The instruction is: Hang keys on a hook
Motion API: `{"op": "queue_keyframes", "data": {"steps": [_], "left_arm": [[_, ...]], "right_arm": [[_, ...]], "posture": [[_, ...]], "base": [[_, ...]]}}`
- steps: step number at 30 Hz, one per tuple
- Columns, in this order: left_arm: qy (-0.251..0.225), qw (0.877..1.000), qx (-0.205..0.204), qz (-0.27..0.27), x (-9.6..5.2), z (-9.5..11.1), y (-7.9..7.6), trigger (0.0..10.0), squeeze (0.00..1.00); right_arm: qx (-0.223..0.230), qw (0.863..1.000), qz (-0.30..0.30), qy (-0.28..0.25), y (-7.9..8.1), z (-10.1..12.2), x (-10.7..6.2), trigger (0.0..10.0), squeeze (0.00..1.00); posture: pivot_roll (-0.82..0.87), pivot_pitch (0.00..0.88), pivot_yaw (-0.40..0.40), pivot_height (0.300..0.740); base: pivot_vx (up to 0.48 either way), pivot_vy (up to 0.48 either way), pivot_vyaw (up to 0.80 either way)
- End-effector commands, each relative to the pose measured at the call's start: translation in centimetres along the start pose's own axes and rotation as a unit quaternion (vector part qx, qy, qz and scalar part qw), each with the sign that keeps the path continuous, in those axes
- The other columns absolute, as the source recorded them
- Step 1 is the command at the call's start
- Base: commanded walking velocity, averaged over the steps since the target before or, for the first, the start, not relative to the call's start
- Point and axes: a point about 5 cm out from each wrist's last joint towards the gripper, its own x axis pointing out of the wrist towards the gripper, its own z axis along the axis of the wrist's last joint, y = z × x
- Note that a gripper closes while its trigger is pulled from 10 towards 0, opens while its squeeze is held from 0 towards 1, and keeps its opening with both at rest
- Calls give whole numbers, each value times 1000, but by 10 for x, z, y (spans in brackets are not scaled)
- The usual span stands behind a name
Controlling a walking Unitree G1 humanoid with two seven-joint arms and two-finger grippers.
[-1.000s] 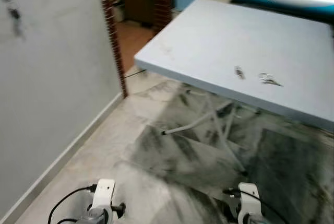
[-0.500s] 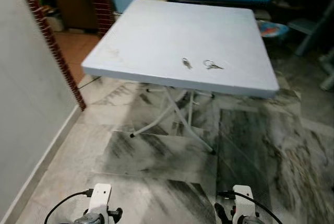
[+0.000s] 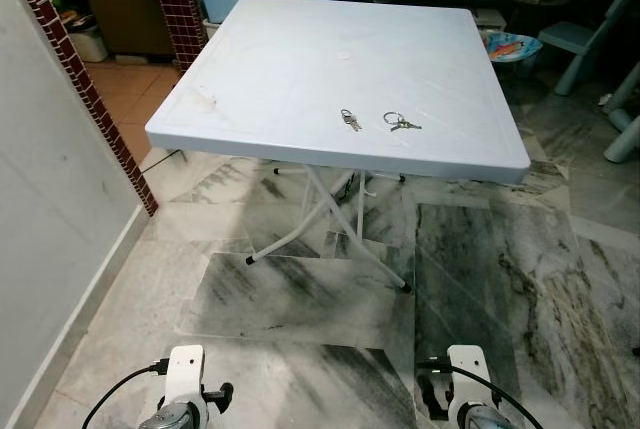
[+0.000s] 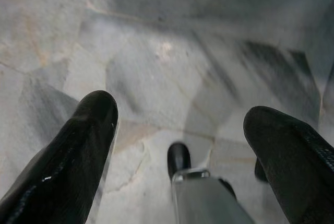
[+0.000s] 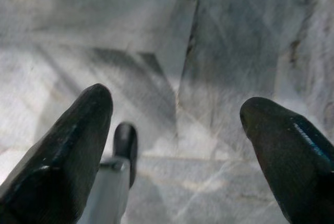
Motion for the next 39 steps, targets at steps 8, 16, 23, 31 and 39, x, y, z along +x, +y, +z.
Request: {"op": "queue_keyframes", "data": {"steps": [8, 16, 23, 31, 39], "left_arm": [[-180, 983, -21, -19, -4, 112, 30, 10000, 0], [-324, 940, 5, -111, -23, 164, 5, 10000, 0], [-387, 906, 26, -168, -54, 172, -19, 10000, 0], [-442, 875, 56, -189, -101, 160, -32, 10000, 0], [-421, 887, 53, -181, -111, 139, -29, 10000, 0]], "right_arm": [[-10, 976, -52, -213, -44, 132, 5, 10000, 0], [-24, 945, -27, -326, -37, 176, -9, 10000, 0], [-42, 920, -20, -389, -28, 196, -30, 10000, 0], [-42, 900, -16, -434, -16, 203, -76, 10000, 0], [-44, 906, -6, -421, -9, 192, -99, 10000, 0]], "posture": [[5, 54, 32, 740], [6, 70, 24, 740], [0, 80, 14, 740], [-6, 92, 9, 740], [-13, 104, 7, 740]], "base": [[0, 0, 0], [0, 0, 0], [0, 0, 0], [0, 0, 0], [0, 0, 0]]}}
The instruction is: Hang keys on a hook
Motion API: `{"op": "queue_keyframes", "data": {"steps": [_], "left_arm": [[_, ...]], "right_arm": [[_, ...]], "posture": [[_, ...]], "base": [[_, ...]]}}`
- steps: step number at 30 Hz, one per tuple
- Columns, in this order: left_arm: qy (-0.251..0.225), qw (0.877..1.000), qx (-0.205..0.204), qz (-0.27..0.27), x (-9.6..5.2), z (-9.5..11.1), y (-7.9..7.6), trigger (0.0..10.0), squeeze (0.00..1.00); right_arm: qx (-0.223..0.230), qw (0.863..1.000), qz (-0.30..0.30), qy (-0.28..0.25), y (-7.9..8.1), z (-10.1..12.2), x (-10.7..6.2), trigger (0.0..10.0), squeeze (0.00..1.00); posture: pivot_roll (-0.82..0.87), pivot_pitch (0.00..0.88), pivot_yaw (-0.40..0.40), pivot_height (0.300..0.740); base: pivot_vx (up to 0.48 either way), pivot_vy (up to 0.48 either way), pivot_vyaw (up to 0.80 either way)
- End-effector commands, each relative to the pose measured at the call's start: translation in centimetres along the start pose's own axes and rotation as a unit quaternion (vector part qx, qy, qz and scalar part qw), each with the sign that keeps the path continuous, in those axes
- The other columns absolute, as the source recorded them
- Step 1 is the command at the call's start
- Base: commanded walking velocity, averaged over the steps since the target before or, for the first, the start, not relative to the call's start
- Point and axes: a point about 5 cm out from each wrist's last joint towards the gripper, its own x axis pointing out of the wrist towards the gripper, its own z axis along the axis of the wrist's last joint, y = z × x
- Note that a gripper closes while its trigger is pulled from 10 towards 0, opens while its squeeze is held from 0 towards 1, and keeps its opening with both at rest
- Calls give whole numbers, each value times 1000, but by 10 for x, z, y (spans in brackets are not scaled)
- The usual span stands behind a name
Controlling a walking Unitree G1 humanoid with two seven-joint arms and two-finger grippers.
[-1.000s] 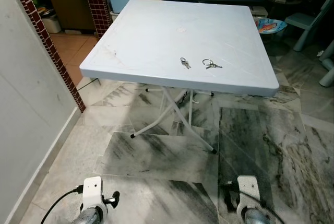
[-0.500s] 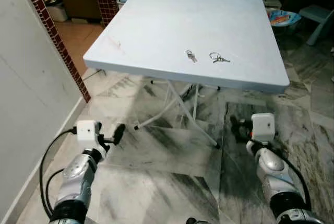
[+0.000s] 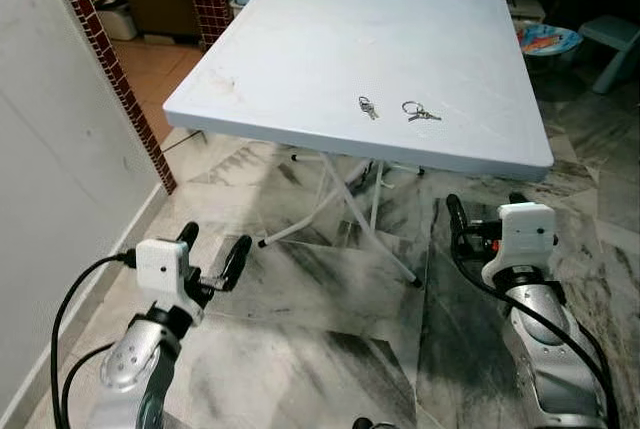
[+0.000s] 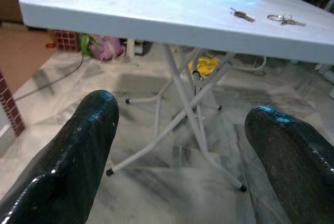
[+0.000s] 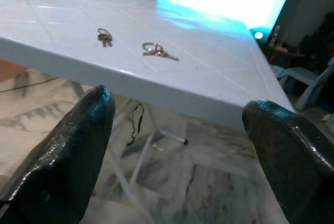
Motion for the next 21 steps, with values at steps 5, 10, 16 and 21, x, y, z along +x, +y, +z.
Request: {"op": "queue_keyframes", "data": {"steps": [5, 10, 16, 21], "left_arm": [[-8, 1000, -5, -10, 3, 14, -9, 10000, 0], [-10, 999, -31, -13, 7, 19, -12, 10000, 0], [0, 998, -40, -39, 7, 18, -21, 10000, 0], [2, 998, -44, -38, 10, 19, -22, 10000, 0]], "right_arm": [[9, 998, -33, 52, -5, -3, -7, 10000, 0], [1, 999, -26, 48, -2, 6, -4, 10000, 0], [17, 998, -16, 52, 1, 9, -2, 10000, 0], [20, 998, -12, 53, 3, 9, -4, 10000, 0]], "posture": [[-13, 106, 7, 740], [-8, 104, 10, 740], [-8, 109, 15, 740], [-8, 109, 16, 740]], "base": [[0, 0, 0], [0, 0, 0], [271, 0, 0], [354, 0, 0]]}}
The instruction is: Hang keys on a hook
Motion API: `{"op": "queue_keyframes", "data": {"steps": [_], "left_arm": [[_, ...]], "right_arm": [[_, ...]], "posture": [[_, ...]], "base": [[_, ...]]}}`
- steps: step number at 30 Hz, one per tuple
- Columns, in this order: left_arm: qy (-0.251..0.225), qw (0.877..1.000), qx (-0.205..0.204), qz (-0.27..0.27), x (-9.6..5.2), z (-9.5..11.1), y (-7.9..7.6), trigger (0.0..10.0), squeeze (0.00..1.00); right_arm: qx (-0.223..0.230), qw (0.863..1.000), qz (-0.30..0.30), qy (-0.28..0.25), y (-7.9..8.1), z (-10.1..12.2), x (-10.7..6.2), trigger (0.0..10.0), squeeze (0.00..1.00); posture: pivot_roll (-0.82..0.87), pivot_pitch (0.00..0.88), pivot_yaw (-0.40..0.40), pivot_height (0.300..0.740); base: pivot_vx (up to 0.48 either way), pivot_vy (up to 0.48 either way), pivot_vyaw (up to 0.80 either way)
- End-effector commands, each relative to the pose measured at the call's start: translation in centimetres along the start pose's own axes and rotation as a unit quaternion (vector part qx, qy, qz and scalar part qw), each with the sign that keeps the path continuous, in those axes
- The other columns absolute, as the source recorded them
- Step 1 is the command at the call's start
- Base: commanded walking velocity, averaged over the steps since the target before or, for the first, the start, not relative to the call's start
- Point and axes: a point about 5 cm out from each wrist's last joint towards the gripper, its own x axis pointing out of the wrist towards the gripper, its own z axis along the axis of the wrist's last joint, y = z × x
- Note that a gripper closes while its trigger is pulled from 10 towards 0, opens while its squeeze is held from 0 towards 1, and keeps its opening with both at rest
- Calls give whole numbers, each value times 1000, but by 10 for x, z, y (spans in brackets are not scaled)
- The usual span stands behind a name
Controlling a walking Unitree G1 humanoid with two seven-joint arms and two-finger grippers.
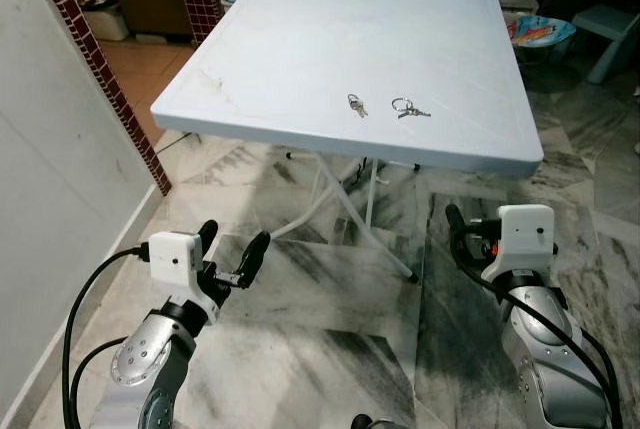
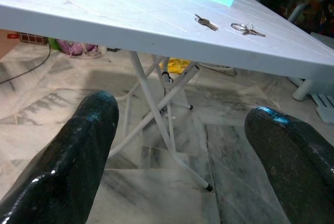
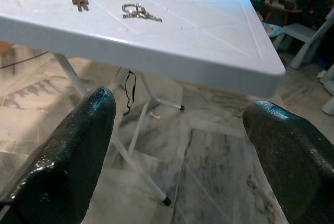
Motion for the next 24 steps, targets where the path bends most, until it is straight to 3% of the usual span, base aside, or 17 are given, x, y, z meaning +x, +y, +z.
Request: {"op": "queue_keyframes", "data": {"steps": [1, 24], "left_arm": [[-1, 1000, 2, -4, 0, 3, -1, 10000, 0], [5, 1000, 2, -18, 4, 5, -5, 10000, 0]], "right_arm": [[6, 1000, 7, -9, 2, 6, -1, 10000, 0], [-7, 1000, -4, -25, 2, 13, 1, 10000, 0]], "posture": [[-6, 109, 16, 740], [-3, 103, 21, 740]], "base": [[368, 0, 0], [422, 0, 0]]}}
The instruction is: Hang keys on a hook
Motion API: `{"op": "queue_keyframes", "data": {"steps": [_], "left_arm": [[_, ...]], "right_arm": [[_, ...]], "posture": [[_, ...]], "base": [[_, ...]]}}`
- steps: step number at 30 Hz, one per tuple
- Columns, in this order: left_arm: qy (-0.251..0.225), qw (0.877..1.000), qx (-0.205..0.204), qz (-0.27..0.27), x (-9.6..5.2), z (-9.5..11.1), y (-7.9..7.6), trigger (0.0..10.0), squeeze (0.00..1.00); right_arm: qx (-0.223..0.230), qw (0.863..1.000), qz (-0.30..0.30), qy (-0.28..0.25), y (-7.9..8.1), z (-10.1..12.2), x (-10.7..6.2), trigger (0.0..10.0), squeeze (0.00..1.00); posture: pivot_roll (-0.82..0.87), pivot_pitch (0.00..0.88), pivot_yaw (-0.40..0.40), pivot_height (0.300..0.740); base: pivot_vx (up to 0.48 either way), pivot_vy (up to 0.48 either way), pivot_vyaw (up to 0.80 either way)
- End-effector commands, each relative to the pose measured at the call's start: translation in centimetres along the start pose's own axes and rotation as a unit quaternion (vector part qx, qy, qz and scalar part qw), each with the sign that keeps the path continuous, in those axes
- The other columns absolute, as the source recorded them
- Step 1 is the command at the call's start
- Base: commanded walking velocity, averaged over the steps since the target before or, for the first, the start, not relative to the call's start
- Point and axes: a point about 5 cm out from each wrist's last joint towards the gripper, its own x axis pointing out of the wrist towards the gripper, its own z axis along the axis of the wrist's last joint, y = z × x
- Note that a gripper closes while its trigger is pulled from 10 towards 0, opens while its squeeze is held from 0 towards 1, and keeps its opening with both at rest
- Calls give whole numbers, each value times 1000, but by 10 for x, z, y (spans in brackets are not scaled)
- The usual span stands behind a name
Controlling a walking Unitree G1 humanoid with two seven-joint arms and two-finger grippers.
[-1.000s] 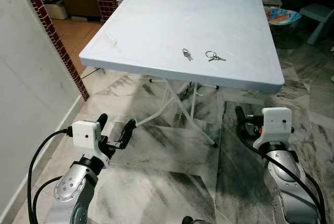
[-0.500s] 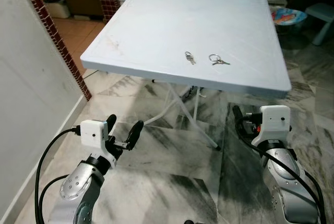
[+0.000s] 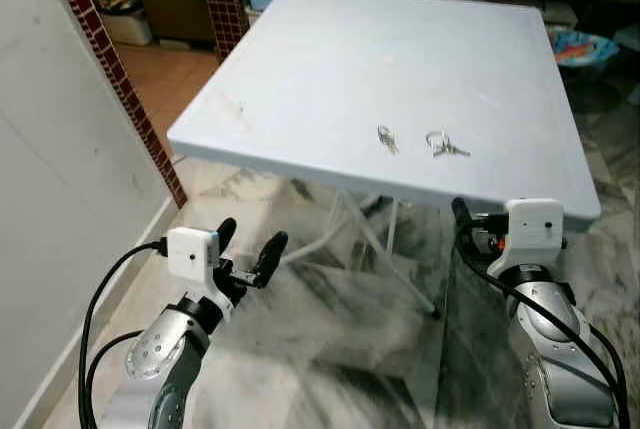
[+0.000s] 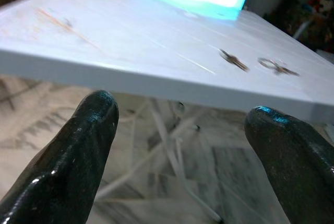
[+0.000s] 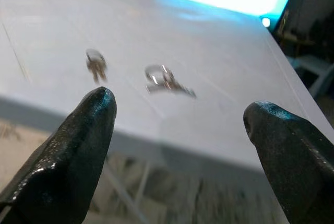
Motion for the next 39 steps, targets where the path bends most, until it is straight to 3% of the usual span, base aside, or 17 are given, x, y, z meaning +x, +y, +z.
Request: {"op": "queue_keyframes", "data": {"steps": [1, 7, 16, 23, 39], "left_arm": [[8, 1000, 4, 11, -3, 0, 6, 10000, 0], [12, 1000, 4, 9, -3, -2, 5, 10000, 0], [15, 1000, 5, 8, -1, -1, 6, 10000, 0], [20, 1000, 7, 11, 0, -3, 6, 10000, 0], [48, 999, 8, 12, -3, -6, 8, 10000, 0]], "right_arm": [[0, 1000, 7, -3, 5, 2, 0, 10000, 0], [9, 1000, 7, 2, 6, 1, -1, 10000, 0], [13, 1000, 5, 3, 7, 1, 2, 10000, 0], [18, 1000, 19, 7, 10, -1, 2, 10000, 0], [26, 996, 75, 33, 26, -2, -3, 10000, 0]], "posture": [[-3, 103, 21, 740], [-3, 103, 21, 740], [-5, 115, 21, 740], [-4, 115, 23, 740], [-7, 114, 33, 740]], "base": [[431, 0, 0], [429, 0, -72], [409, 0, -772], [365, 0, 0], [0, 0, 0]]}}
